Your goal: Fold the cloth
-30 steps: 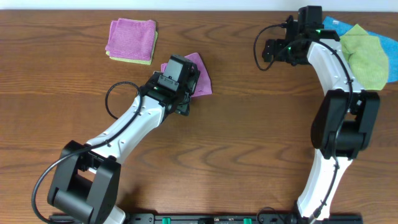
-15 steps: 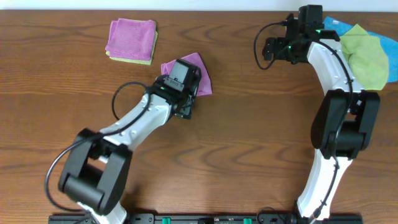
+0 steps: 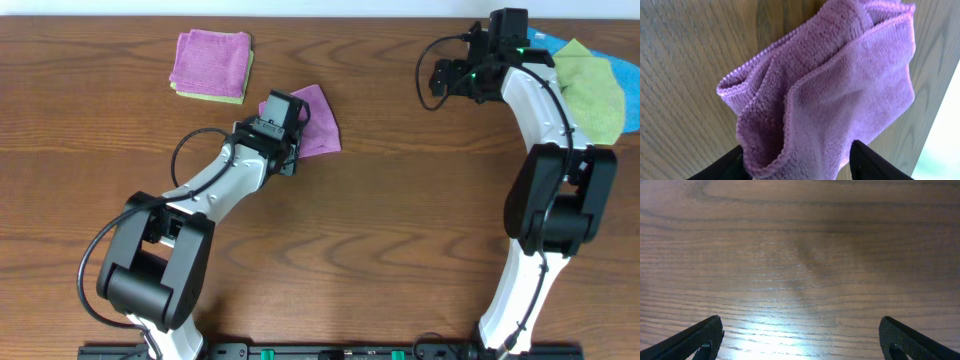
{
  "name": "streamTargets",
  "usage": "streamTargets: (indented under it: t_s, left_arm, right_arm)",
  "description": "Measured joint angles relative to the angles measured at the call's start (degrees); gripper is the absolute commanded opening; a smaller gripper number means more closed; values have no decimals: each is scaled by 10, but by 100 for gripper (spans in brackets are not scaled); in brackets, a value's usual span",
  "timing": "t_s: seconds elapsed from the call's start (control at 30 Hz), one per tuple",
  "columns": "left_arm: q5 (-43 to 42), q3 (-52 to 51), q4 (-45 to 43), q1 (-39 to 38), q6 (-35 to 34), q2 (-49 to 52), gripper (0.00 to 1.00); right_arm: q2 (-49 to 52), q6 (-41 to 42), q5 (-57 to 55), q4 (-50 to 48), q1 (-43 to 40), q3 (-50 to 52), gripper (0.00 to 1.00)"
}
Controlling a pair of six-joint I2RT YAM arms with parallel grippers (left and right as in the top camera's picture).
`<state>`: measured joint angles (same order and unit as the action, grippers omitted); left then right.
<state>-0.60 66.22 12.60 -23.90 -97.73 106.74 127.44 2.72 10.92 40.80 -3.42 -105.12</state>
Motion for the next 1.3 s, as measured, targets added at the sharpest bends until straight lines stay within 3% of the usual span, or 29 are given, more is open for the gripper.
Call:
streamTargets:
  t_s: [0.03, 0.17, 0.27, 0.37, 0.5, 0.67, 1.3]
  left_arm:
    - [0, 0, 0, 1, -3, 0, 36]
    - [2, 0, 0, 1, 0, 0, 40]
    - [2, 0, 0, 1, -1, 0, 22]
    - [4, 0, 0, 1, 2, 0, 12]
    - [6, 0, 0, 1, -1, 0, 6]
    - [6, 0, 1, 1, 9, 0, 6]
    - [28, 0, -7, 9, 149, 0, 6]
  right_arm:
    - [0, 0, 0, 0, 0, 0, 99]
    - [0, 0, 0, -2, 0, 0, 99]
    - [0, 0, 0, -2, 0, 0, 99]
    - [0, 0, 0, -2, 0, 0, 99]
    - [0, 0, 0, -2, 0, 0, 99]
    - [0, 0, 0, -2, 0, 0, 99]
    - [0, 0, 0, -2, 0, 0, 99]
